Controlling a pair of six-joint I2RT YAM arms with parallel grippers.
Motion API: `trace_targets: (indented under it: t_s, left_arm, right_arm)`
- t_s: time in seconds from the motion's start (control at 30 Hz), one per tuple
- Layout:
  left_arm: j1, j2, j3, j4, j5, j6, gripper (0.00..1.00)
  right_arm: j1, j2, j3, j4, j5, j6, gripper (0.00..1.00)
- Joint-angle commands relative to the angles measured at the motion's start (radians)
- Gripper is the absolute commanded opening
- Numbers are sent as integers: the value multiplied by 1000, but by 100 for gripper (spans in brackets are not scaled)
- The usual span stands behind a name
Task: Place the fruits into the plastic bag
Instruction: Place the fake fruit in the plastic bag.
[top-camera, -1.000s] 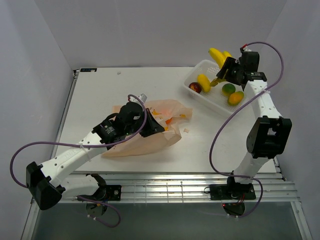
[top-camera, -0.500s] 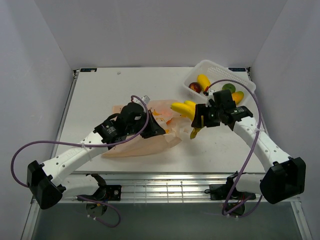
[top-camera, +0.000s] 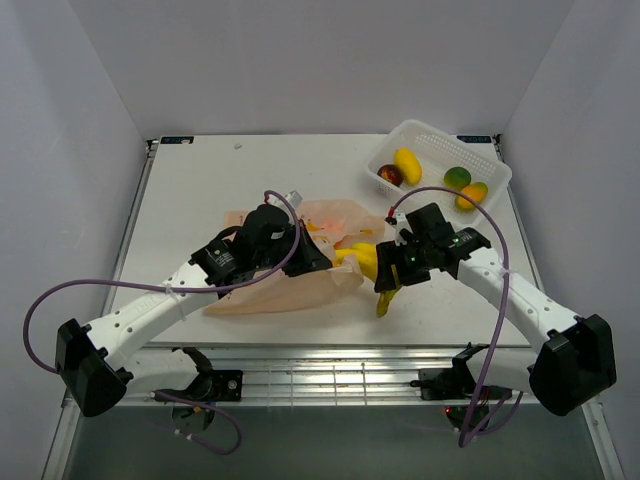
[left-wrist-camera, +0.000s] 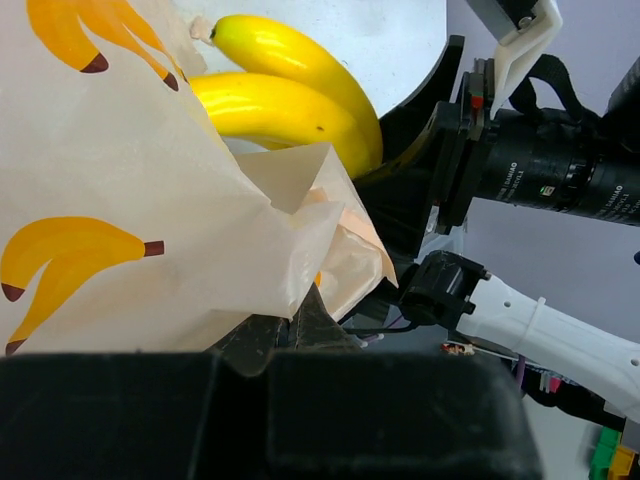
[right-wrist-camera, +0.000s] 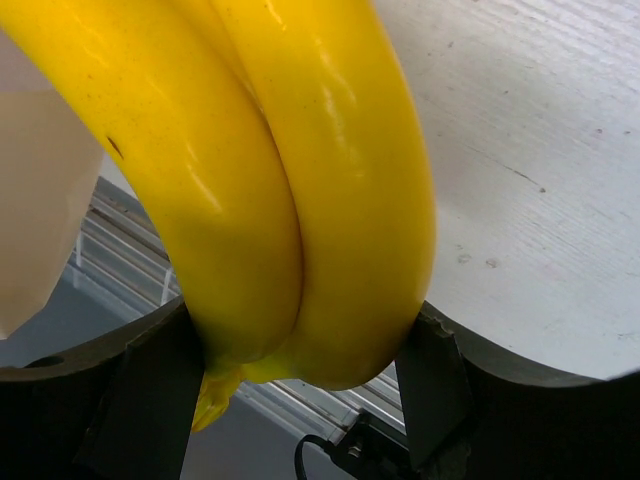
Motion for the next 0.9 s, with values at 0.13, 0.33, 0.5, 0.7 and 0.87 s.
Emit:
trace_targets:
  t_s: [0.13, 0.33, 0.5, 0.7, 0.87]
  left_arm:
    - [-2, 6, 11, 37, 58, 16, 0]
    - [-2, 8, -5, 55, 92, 24, 0]
    - [-4, -12, -22, 74, 95, 27, 0]
    - [-2, -23, -33, 72, 106, 27, 0]
    - [-2, -63, -56, 70, 100, 16, 0]
  right_arm:
    - [51, 104, 100, 105, -167, -38, 8]
    - [55, 258, 275, 116, -208, -117, 8]
    - [58, 364, 356, 145, -228, -146, 8]
    - [58, 434, 468, 119, -221, -267, 8]
    - [58, 421, 442, 186, -141, -350, 8]
